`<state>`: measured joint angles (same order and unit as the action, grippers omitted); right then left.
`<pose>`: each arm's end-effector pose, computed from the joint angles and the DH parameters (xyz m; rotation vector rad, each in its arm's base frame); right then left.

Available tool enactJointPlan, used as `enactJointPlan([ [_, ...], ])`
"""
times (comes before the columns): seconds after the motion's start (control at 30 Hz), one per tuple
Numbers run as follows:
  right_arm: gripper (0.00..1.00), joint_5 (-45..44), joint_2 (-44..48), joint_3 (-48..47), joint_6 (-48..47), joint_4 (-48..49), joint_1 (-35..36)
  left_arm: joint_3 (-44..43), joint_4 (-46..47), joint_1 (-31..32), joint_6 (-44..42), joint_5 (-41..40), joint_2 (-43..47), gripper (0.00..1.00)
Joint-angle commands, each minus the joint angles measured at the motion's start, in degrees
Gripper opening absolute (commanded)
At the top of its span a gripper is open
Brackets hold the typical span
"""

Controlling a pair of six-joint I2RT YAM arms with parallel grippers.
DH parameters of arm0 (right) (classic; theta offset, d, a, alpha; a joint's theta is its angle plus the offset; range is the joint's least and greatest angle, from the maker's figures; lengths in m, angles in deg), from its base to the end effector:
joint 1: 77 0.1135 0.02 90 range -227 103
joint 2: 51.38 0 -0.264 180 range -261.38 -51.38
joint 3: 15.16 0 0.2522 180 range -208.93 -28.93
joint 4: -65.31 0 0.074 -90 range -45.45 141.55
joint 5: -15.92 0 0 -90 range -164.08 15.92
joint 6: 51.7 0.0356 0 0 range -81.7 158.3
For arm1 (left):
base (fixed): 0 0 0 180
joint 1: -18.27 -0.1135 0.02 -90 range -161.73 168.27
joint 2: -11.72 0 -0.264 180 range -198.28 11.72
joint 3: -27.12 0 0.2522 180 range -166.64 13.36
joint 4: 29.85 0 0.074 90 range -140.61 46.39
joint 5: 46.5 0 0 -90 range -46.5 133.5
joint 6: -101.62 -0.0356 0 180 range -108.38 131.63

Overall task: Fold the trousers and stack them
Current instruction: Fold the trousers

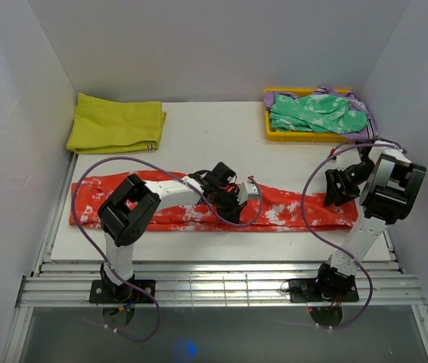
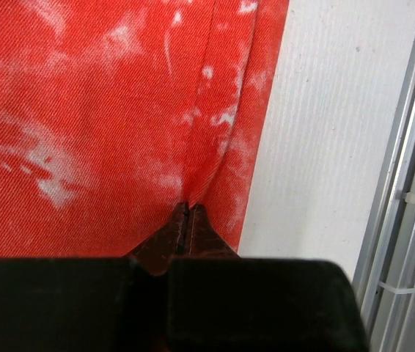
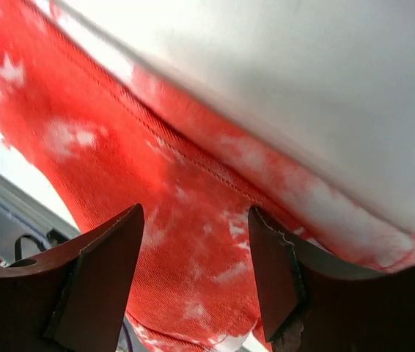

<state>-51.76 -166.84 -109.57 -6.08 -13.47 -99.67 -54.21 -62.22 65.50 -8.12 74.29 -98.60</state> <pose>0.3287 -0.1227 0.1559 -0.5153 2.9575 0.6362 0.2463 -0.2931 0.1471 1.6195 2.1102 -0.8707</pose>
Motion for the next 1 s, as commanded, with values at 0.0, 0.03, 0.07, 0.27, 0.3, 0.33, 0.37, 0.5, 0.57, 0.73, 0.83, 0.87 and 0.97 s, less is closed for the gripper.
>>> enactJointPlan([
  [0.0, 0.66, 2.35, -3.71, -8.11, 5.26, 8.06, 3.94, 5.16, -5.21, -3.01, 0.15, -7.23, -6.57, 0.0],
  [0.03, 0.66, 3.15, -4.68, -10.39, 6.31, 7.97, 4.65, 5.6, -5.47, -4.41, 0.15, -7.4, -6.57, 0.0],
  [0.07, 0.66, 3.86, -5.73, -12.41, 7.63, 7.45, 5.36, 6.22, -5.99, -5.03, -0.03, -7.49, -6.4, 0.0],
  [0.27, 0.71, 7.21, -4.17, -22.8, 9.75, 5.51, 6.42, 12.11, -5.56, -6.44, -1.0, -8.81, -4.29, 0.0],
  [0.3, 0.71, 6.25, -3.46, -23.07, 9.23, 5.34, 6.16, 12.46, -5.47, -6.44, -0.73, -9.25, -4.29, 0.0],
  [0.33, 0.71, 5.19, -2.67, -22.46, 8.7, 5.34, 5.89, 12.46, -5.56, -6.53, -0.3, -9.51, -4.55, 0.0],
  [0.37, 0.7, 3.96, -2.06, -21.85, 8.26, 5.25, 5.72, 12.12, -5.82, -6.7, 0.75, -9.52, -4.9, 0.0],
  [0.5, 0.63, -1.05, 0.49, -17.02, 2.73, 0.77, 2.21, 10.27, -6.09, -6.7, 3.04, -6.8, -6.04, 0.0],
  [0.57, 0.62, -1.84, 1.55, -12.99, -0.61, 0.06, 0.54, 8.78, -6.35, -6.7, 3.4, -5.56, -6.92, 0.0],
  [0.73, 0.63, -3.6, 2.87, -6.03, -8.52, 2.52, -2.99, 7.28, -6.61, -6.7, 3.66, -4.42, -8.24, 0.0],
  [0.83, 0.64, -5.45, 2.61, -2.69, -11.08, 5.59, -3.16, 7.28, -6.7, -6.7, 4.01, -3.72, -8.51, 0.0],
  [0.87, 0.65, -5.71, 2.35, -2.07, -11.69, 6.3, -3.08, 7.36, -6.61, -6.7, 4.1, -3.37, -8.33, 0.0],
  [0.97, 0.67, -5.63, 2.08, -0.75, -11.61, 7.88, -3.08, 8.42, -6.18, -6.71, 4.54, -3.01, -7.89, 0.0],
])
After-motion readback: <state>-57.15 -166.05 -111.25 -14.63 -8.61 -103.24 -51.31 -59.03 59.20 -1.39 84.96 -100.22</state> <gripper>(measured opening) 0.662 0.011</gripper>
